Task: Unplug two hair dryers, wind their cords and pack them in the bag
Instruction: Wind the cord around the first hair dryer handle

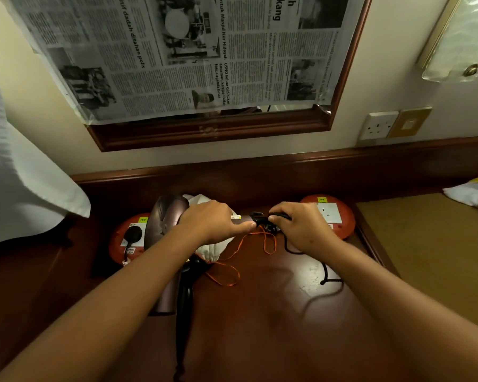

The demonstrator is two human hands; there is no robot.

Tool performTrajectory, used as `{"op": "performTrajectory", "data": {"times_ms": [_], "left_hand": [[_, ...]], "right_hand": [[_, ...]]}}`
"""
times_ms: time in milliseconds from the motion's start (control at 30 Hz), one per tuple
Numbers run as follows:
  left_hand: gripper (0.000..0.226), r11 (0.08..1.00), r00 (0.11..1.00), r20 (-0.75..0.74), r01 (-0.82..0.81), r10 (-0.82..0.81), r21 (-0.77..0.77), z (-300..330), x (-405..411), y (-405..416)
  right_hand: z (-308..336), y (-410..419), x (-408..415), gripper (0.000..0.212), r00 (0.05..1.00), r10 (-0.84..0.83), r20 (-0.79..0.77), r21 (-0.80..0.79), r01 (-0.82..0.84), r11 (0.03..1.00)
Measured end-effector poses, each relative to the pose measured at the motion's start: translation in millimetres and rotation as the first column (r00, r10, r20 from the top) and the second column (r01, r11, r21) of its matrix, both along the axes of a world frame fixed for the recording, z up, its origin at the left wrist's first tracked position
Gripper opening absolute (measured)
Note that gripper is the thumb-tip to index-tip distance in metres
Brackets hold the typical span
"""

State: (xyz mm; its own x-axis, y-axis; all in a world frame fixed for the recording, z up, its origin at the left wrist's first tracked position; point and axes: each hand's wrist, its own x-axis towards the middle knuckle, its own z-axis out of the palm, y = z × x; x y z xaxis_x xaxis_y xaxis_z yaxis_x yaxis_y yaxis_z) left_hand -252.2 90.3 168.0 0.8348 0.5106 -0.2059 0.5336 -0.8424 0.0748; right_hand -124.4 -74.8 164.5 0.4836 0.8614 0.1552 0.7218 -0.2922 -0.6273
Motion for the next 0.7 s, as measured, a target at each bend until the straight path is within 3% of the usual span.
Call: {"op": "performTrajectory", "data": {"times_ms": [67, 100, 167, 233, 367, 533, 700], "left_hand": [[0.069, 1.000, 0.999, 0.036, -0.025, 0.025, -0.017, -1.6, -0.4, 0.5], [0.067, 0.999, 0.998, 0.052, -0.033, 0.035, -0.024, -2.1, -0.6, 0.7], [0.067, 0.999, 0.997, 0.073, -0.037, 0.038, -0.021, -4.4, -0.7, 3.5], [0.075, 0.999, 0.994, 0.103, -0.036, 0.037, -0.006, -6.3, -0.5, 8.5], [0.091, 0.999, 0.988, 0.152, 0.012, -0.020, 0.048, -4.4, -0.3, 12.9], [0.086, 0.998, 0.985, 0.166, 0.035, -0.044, 0.055, -0.4, -5.3, 9.7], [0.078, 0.998, 0.983, 0.181, 0.053, -0.044, -0.045, -0.7, -7.9, 7.8]], "right_hand": [[-8.0, -5.5, -9.5, 0.023, 0.994, -0.065, -0.085, 0.056, 0.070, 0.996], [-12.3, -8.2, -13.5, 0.026, 0.976, -0.086, -0.199, 0.081, 0.104, 0.991], [-18.5, -12.4, -20.5, 0.027, 0.880, -0.065, -0.471, 0.134, 0.144, 0.980], [-22.5, -15.2, -25.7, 0.020, 0.796, -0.023, -0.605, 0.165, 0.154, 0.974], [-28.1, -18.5, -29.2, 0.016, 0.735, 0.018, -0.678, 0.112, 0.079, 0.991], [-32.9, -21.1, -16.3, 0.021, 0.633, 0.066, -0.771, 0.073, -0.016, 0.997], [-27.5, -21.8, -2.2, 0.023, 0.664, 0.045, -0.747, -0.021, -0.091, 0.996]]}}
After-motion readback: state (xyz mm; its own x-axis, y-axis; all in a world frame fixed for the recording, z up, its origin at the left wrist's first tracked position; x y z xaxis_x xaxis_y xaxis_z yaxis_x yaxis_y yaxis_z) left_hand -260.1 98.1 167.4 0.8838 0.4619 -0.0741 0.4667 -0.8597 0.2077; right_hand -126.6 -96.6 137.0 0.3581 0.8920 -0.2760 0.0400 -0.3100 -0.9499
